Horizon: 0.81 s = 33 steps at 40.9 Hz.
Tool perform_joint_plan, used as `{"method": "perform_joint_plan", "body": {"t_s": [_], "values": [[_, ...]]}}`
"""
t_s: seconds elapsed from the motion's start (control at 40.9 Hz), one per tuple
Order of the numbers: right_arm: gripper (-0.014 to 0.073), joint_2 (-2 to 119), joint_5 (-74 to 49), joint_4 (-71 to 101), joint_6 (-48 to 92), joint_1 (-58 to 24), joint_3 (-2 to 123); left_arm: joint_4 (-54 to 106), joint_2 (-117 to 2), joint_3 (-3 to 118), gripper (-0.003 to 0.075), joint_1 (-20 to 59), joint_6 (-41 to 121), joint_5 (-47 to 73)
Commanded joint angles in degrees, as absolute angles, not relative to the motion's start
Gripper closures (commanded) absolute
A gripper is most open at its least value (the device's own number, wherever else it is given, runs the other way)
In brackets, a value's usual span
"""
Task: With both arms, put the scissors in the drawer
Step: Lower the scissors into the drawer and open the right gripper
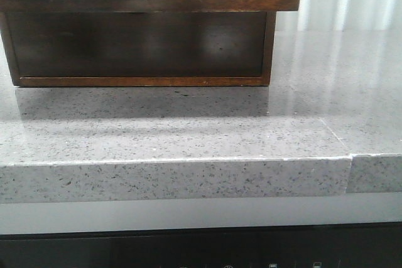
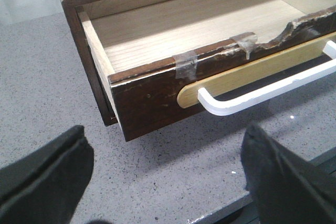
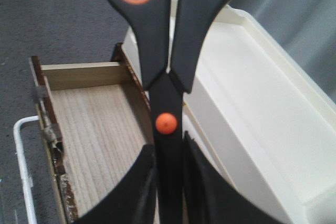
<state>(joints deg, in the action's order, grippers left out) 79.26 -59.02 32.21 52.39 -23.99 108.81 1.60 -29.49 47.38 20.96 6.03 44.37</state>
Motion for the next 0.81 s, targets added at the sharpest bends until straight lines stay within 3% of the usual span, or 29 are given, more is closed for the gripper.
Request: {"method": "perform_joint_plan", "body": {"t_s": [0.0, 0.782], "values": [[0.0517, 79.3, -56.6, 34.2, 55.8, -26.4, 110.4, 2.1, -29.8, 49.3, 0.0154, 21.4, 5.7, 39.8], [0.0516, 95.8, -64.0, 22.9, 58.4, -29.9, 110.3, 2.1, -29.8, 49.3, 0.0154, 21.4, 5.7, 39.8]]}}
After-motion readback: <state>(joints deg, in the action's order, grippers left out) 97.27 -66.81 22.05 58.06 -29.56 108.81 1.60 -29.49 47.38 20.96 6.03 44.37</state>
